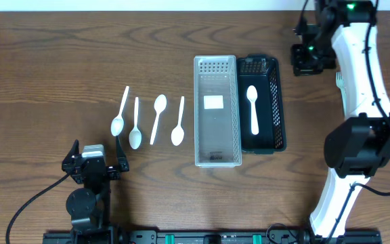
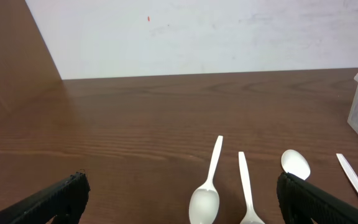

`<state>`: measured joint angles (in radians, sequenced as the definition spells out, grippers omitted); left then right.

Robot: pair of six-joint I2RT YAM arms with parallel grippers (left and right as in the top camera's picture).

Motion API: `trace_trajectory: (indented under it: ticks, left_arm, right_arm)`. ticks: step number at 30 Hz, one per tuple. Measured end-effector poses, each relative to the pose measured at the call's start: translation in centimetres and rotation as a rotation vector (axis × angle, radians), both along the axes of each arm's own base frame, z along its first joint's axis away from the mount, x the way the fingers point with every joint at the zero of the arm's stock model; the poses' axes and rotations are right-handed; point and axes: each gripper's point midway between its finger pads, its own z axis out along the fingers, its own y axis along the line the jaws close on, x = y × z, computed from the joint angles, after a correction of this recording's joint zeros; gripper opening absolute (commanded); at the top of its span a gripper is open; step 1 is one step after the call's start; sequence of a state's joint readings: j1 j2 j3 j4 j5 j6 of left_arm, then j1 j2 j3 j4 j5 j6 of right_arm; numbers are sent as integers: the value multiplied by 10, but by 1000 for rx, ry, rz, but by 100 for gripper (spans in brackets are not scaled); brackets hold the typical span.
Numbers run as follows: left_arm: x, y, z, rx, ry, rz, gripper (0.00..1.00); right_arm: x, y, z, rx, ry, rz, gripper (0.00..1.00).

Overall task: Pack container
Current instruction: 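Grasp the mint-green fork with the right gripper and lift it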

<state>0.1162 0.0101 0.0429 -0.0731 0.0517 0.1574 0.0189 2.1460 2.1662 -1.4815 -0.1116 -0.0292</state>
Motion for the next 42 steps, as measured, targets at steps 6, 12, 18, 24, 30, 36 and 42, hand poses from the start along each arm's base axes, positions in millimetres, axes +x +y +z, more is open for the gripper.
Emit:
trace_trajectory:
  ticks: [6, 12, 18, 24, 30, 36, 42]
  left_arm:
    - [0, 0, 0, 0, 0, 0, 98]
    - [0, 0, 0, 0, 0, 0, 98]
    - [0, 0, 0, 0, 0, 0, 98]
    - [0, 0, 0, 0, 0, 0, 98]
    - [0, 0, 0, 0, 0, 0, 98]
    - [0, 0, 0, 0, 0, 0, 98]
    - [0, 0, 0, 0, 0, 0, 98]
  right_arm:
    - [7, -8, -5, -8, -21, -34, 67]
    - [12, -28, -24, -9, -22, -81, 86]
    - [9, -83, -53, -71, -11, -190, 93]
    - [-13, -145, -97, -145, 35, -294, 97]
    - [-31, -180, -121, -172, 52, -314, 97]
    - [-22, -187, -122, -191, 5, -261, 95]
    - [-17, -188, -124, -200, -11, -187, 99]
